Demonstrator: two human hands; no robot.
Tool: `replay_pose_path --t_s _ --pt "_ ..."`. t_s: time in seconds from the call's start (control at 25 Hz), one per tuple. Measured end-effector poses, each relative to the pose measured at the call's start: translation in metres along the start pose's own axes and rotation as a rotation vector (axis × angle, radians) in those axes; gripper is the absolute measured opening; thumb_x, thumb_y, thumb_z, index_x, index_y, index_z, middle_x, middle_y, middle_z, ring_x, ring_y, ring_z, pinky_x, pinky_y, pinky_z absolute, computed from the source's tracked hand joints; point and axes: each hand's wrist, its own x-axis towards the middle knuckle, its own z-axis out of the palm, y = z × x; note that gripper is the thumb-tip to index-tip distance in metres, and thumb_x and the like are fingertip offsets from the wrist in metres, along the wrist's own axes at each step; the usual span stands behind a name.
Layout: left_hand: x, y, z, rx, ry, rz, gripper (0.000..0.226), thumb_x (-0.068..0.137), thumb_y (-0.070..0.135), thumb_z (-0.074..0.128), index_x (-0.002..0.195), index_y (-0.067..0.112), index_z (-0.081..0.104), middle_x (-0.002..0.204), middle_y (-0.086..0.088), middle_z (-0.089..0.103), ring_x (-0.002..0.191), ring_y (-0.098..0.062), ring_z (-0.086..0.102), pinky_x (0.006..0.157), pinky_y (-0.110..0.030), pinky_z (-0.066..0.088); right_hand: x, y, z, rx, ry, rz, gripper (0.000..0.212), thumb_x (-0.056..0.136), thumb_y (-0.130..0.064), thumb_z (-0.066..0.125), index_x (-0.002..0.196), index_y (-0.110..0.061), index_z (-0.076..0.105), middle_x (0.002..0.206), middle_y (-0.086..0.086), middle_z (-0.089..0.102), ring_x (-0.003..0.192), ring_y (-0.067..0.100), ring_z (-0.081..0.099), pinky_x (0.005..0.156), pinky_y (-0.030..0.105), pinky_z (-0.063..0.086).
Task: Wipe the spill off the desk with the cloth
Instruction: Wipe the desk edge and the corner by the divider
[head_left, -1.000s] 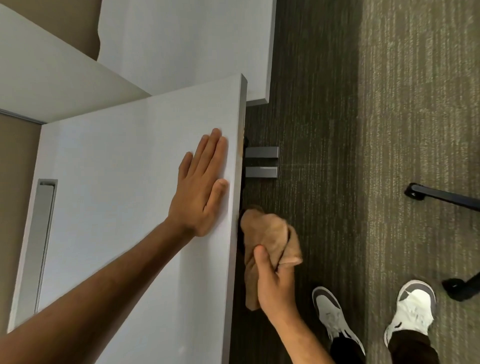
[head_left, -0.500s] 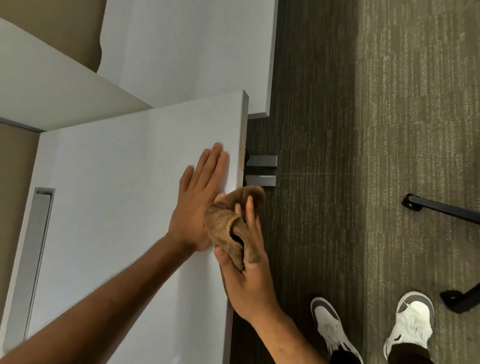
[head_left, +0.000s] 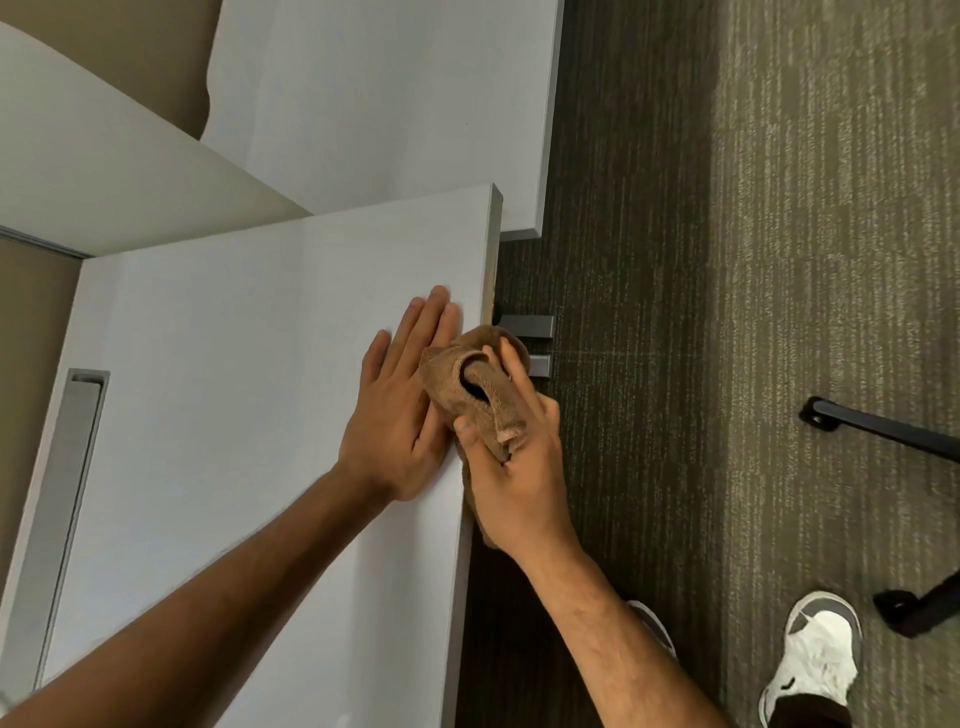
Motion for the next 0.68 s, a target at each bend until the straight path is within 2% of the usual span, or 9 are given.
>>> replay_pose_path --t_s 0.08,0.12,0.2,0.32,0.48,0.52,0.6,0.64,0.68 --pt "-0.001 0.000 0.000 0.003 -0.002 -0.007 0.071 0.104 0.047 0.020 0.167 0.014 0.016 0.177 -0.003 0.004 0.163 -0.015 -0.004 0.131 -0.044 -0.001 -0.001 0.003 -0.005 0.008 -0.007 0.008 0.064 0.090 -0.049 0.054 0.136 -0.078 0.020 0.143 -0.029 0.039 0.129 0.005 0.046 0.096 0.002 0.039" --pt "-0.001 0.000 0.000 0.007 -0.001 -0.001 0.071 0.103 0.045 0.021 0.167 0.014 0.015 0.177 -0.002 0.003 0.163 -0.015 -0.004 0.131 -0.045 -0.001 -0.003 0.005 -0.008 0.023 -0.022 0.028 0.063 0.090 -0.049 0.055 0.136 -0.077 0.023 0.139 -0.035 0.039 0.128 0.001 0.047 0.096 0.000 0.038" --pt "-0.001 -0.001 0.000 0.011 -0.001 0.010 0.073 0.103 0.045 0.023 0.167 0.014 0.013 0.177 -0.002 0.001 0.163 -0.016 -0.005 0.131 -0.046 -0.001 -0.014 0.011 -0.015 0.046 -0.063 0.073 0.063 0.087 -0.051 0.057 0.140 -0.070 0.030 0.129 -0.044 0.042 0.126 -0.004 0.049 0.097 0.005 0.043" --pt "-0.002 -0.004 0.003 0.007 0.001 0.006 0.074 0.105 0.052 0.017 0.168 0.014 0.011 0.177 -0.001 0.000 0.163 -0.018 -0.004 0.131 -0.050 0.000 -0.041 0.022 -0.021 0.055 -0.116 0.126 0.060 0.085 -0.051 0.059 0.140 -0.064 0.039 0.121 -0.041 0.047 0.120 -0.006 0.053 0.099 0.021 0.053" --pt "-0.002 -0.004 0.004 0.020 0.023 0.008 0.069 0.105 0.043 0.018 0.167 0.014 0.013 0.177 -0.001 0.002 0.164 -0.018 0.000 0.130 -0.055 0.005 -0.087 0.025 -0.016 -0.073 -0.158 0.028 0.049 0.094 -0.054 0.056 0.134 -0.074 0.034 0.139 -0.042 0.042 0.122 -0.001 0.050 0.098 0.024 0.051" --pt "-0.002 -0.004 0.003 0.025 0.024 0.005 0.069 0.105 0.042 0.019 0.167 0.014 0.013 0.177 -0.002 0.003 0.164 -0.018 0.000 0.130 -0.055 0.005 -0.089 0.027 -0.017 -0.063 -0.143 0.071 0.048 0.096 -0.047 0.058 0.128 -0.077 0.037 0.135 -0.041 0.046 0.119 -0.001 0.053 0.097 0.026 0.053" --pt "-0.002 -0.002 0.001 0.030 0.013 -0.005 0.069 0.105 0.042 0.019 0.167 0.012 0.014 0.177 -0.004 0.004 0.164 -0.019 0.000 0.130 -0.056 0.007 -0.084 0.030 -0.023 0.101 -0.034 0.239 0.064 0.096 -0.020 0.065 0.115 -0.078 0.045 0.121 -0.036 0.057 0.112 -0.005 0.059 0.091 0.024 0.057" --pt "-0.002 -0.001 0.001 0.028 0.007 -0.008 0.069 0.105 0.042 0.019 0.167 0.012 0.014 0.177 -0.004 0.004 0.164 -0.019 0.000 0.130 -0.056 0.007 -0.078 0.033 -0.028 0.204 0.048 0.289 0.065 0.096 -0.016 0.064 0.116 -0.075 0.046 0.117 -0.036 0.059 0.112 -0.009 0.059 0.087 0.016 0.055" --pt "-0.002 -0.001 0.001 0.026 0.006 -0.010 0.069 0.105 0.042 0.019 0.167 0.012 0.014 0.177 -0.004 0.004 0.164 -0.018 0.000 0.130 -0.056 0.007 -0.068 0.034 -0.032 0.287 0.130 0.307 0.060 0.096 -0.021 0.063 0.122 -0.071 0.043 0.116 -0.041 0.058 0.112 -0.013 0.057 0.085 0.008 0.051"
